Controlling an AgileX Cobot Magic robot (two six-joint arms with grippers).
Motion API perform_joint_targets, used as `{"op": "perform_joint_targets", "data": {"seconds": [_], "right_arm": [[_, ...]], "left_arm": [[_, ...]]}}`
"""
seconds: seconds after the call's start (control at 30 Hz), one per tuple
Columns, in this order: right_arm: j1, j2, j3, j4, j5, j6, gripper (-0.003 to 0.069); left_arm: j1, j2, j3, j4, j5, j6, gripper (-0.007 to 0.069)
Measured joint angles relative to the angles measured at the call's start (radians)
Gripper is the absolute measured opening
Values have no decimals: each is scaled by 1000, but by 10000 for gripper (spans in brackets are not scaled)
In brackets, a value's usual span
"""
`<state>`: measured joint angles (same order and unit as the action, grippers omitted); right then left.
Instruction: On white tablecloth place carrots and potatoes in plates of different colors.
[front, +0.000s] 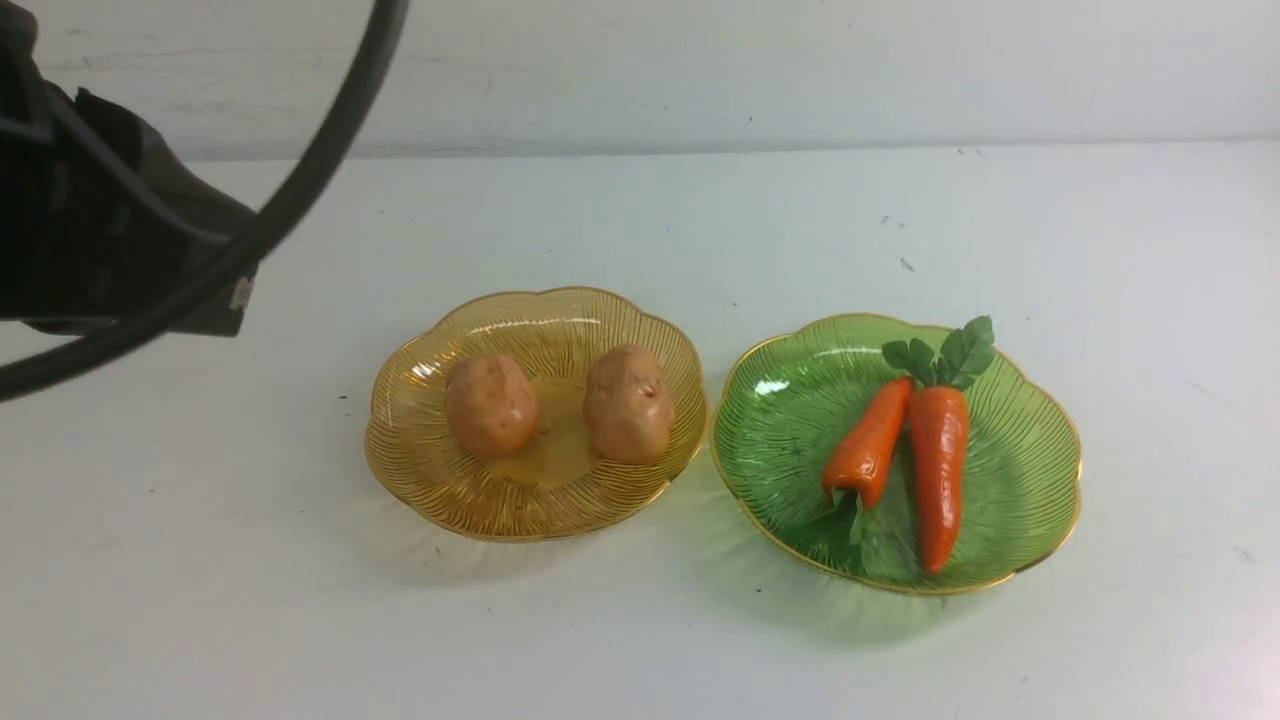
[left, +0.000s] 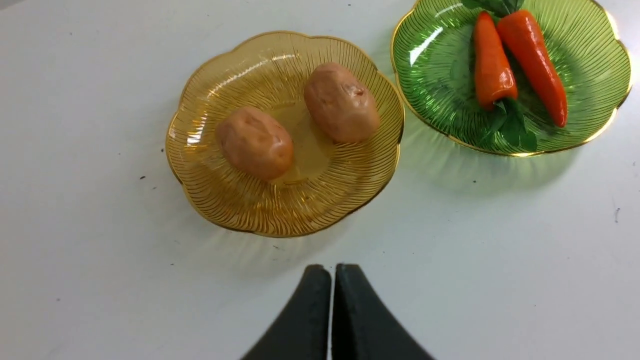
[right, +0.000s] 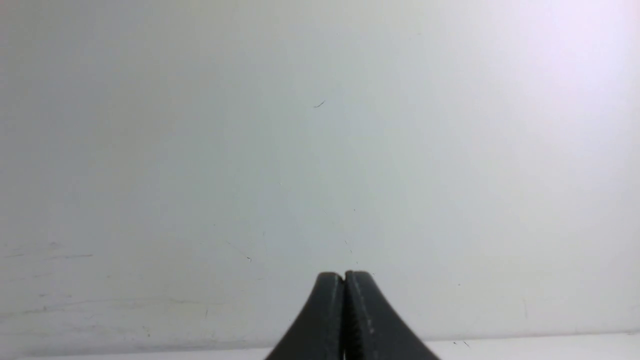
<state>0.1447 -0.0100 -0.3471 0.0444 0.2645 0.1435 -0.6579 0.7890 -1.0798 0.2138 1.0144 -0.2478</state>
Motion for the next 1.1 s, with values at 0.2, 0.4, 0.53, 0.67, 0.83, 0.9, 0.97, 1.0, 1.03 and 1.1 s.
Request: {"op": "perform_joint_targets", "data": {"seconds": [0.2, 0.4, 0.53, 0.67, 0.83, 0.9, 0.97, 1.0, 1.03, 1.1], "right_arm": [[0, 0, 0, -2, 0, 0, -15], [0, 0, 0, -3, 0, 0, -15], [0, 0, 0, -3, 0, 0, -15], [0, 0, 0, -3, 0, 0, -15], [0, 0, 0, -3, 0, 0, -15], [0, 0, 0, -3, 0, 0, -15], [0, 0, 0, -3, 0, 0, -15], [0, 0, 0, -3, 0, 0, -15], [0, 0, 0, -3, 0, 0, -15], [0, 0, 0, -3, 0, 0, -15]], "left_arm": [[0, -333, 300, 99, -190, -103, -3], [0, -573, 446, 110, -295, -184, -3], [0, -637, 456, 112, -296, -186, -3], [0, -646, 456, 114, -295, -186, -3], [0, -646, 460, 112, -297, -188, -3], [0, -646, 475, 110, -308, -188, -3], [4, -646, 502, 104, -344, -183, -3], [17, -646, 526, 91, -372, -171, -3], [38, -647, 552, 72, -403, -148, -3], [113, -661, 618, -4, -471, -59, -3]]}}
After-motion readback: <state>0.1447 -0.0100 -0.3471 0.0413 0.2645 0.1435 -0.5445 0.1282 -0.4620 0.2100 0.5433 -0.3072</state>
